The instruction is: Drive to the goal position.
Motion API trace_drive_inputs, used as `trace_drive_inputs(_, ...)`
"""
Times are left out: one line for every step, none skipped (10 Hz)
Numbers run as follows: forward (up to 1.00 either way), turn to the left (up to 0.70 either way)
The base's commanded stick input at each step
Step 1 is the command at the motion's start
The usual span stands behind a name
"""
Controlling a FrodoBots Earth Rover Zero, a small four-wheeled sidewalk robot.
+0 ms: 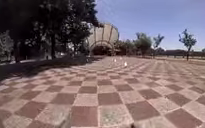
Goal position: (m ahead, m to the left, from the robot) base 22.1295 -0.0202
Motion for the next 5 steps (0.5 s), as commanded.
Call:
trace_drive_inputs(0.7,0.0)
trace_drive_inputs(0.7,0.0)
trace_drive_inputs(0.7,0.0)
trace_drive_inputs(0.7,0.0)
trace_drive_inputs(0.7,0.0)
